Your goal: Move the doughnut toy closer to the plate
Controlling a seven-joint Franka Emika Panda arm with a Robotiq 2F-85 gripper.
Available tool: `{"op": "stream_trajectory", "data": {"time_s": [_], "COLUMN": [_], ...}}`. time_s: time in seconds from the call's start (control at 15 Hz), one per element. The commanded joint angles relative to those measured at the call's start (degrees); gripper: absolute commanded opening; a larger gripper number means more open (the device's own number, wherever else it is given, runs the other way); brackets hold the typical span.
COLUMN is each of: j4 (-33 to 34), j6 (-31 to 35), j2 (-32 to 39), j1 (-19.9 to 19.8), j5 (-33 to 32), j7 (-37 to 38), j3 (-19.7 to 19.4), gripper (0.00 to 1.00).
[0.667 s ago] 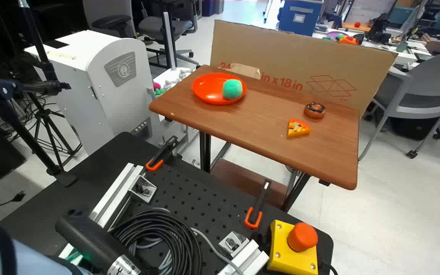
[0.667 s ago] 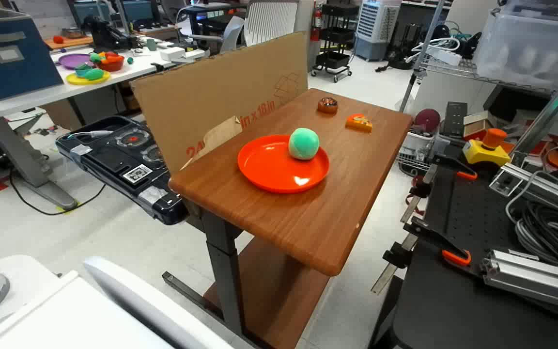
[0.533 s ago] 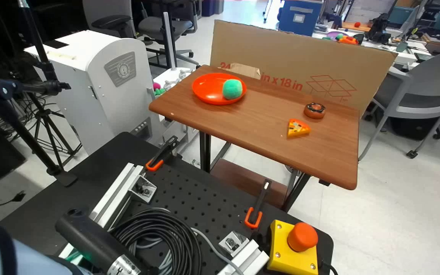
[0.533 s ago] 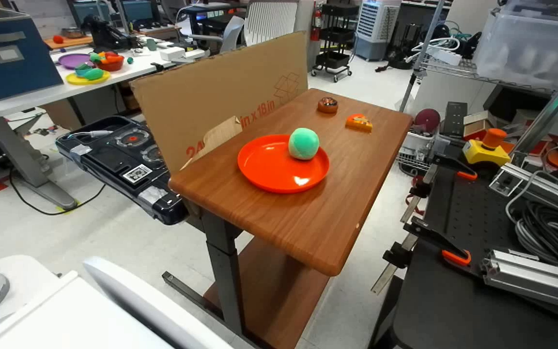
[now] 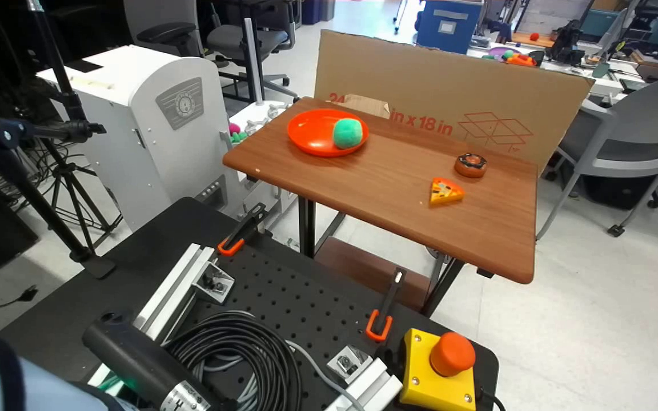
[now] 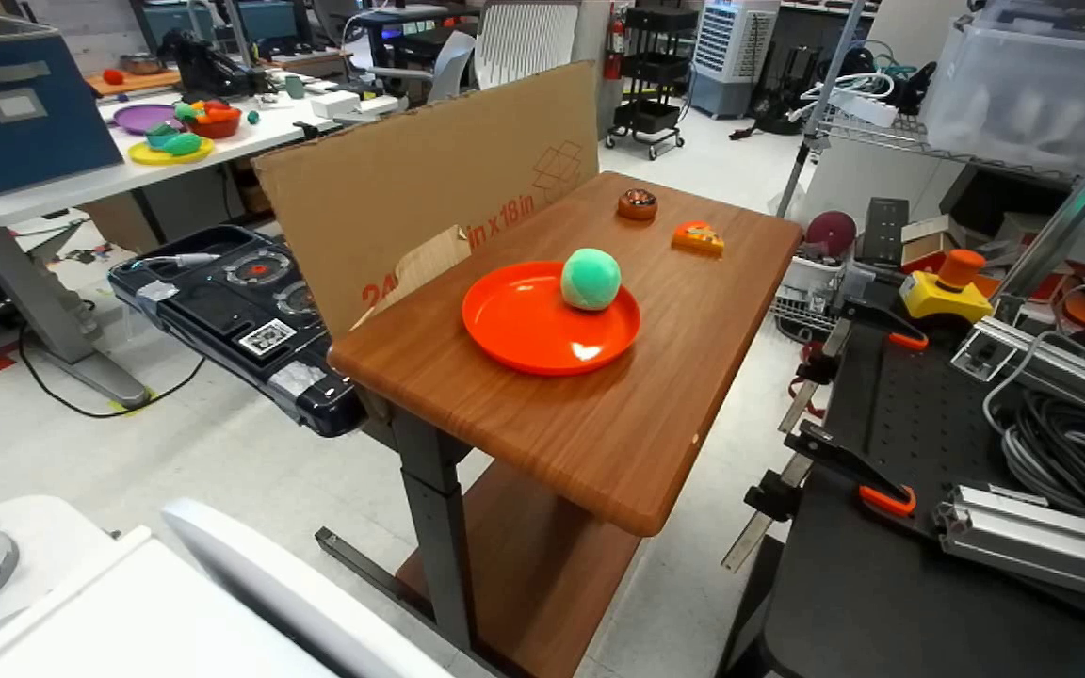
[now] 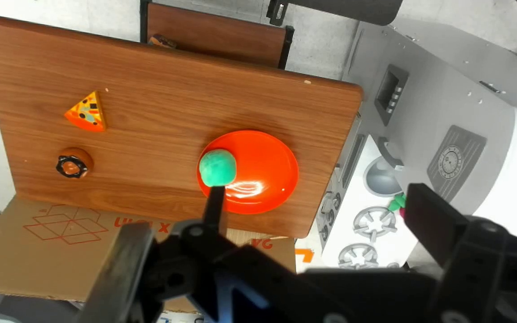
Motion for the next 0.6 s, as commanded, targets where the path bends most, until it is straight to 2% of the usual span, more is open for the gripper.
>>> {"op": "stream_trajectory", "data": {"time_s": [0.0, 0.27, 0.53], "j4": [0.17, 3.53, 8.85], "j6": [-0.18, -0.05, 2.18], "j2": [0.07, 5.16, 13.51], "j1": [0.21, -2.67, -7.44], "j5": [-0.17, -0.78, -1.73], "j7": [0.15, 2.78, 3.04], "j3": [-0.17, -1.05, -4.68], "gripper": [1.00, 1.00, 1.00]}}
